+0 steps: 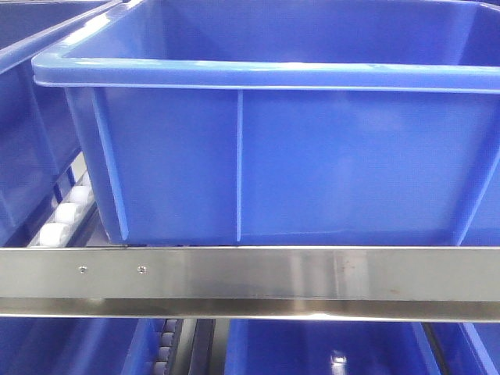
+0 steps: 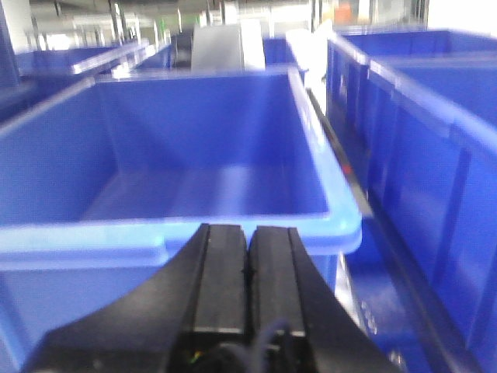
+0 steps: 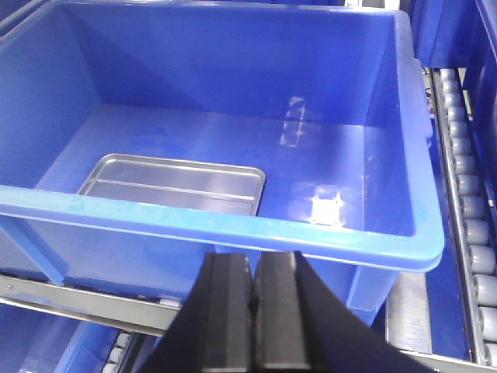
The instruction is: Grab silver tray and place in blue box
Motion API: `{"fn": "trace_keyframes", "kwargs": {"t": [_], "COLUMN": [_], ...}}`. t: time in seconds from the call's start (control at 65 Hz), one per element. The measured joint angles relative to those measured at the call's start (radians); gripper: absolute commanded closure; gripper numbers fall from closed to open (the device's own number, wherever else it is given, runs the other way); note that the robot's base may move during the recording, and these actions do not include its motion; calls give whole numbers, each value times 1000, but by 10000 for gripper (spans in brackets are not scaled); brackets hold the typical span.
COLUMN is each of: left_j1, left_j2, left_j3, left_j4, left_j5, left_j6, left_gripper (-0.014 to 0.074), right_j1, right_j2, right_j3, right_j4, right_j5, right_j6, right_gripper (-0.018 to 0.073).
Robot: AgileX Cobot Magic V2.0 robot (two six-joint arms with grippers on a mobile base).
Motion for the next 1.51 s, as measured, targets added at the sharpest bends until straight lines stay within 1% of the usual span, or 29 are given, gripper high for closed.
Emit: {"fn": "trace_keyframes", "kwargs": {"t": [0.585,0.723,0.815,0.938,1.077,1.185,1.354,1.4,1.508], "left_j1": [0,0,0,0,0,0,0,0,0], "left_j2": [0,0,0,0,0,0,0,0,0], "left_j3": [1,1,1,1,1,1,1,1,1], "left_j4": [0,0,0,0,0,0,0,0,0], "left_j5": [-4,-4,-4,-4,-4,-4,-4,-4,-4], "left_j6": [0,0,0,0,0,0,0,0,0], "left_gripper": [701,701,701,701,701,701,701,701,701], "right_j1": [0,0,-28,-105,-200,-252,-262,-262,-262], "right_j2": [0,0,-2,-16,-74,-128,-193,-210,-227], "right_j3": [0,0,9,85,232,355,527,556,567], "right_j4": [0,-31,-37,-42,-42,-42,-42,-42,-42], "right_j5": [0,-2,-24,-142,-296,-403,-590,-623,-638], "right_j6": [0,0,0,0,-2,-17,-39,-41,-41], "right_gripper": [508,508,508,508,508,508,508,508,508]}}
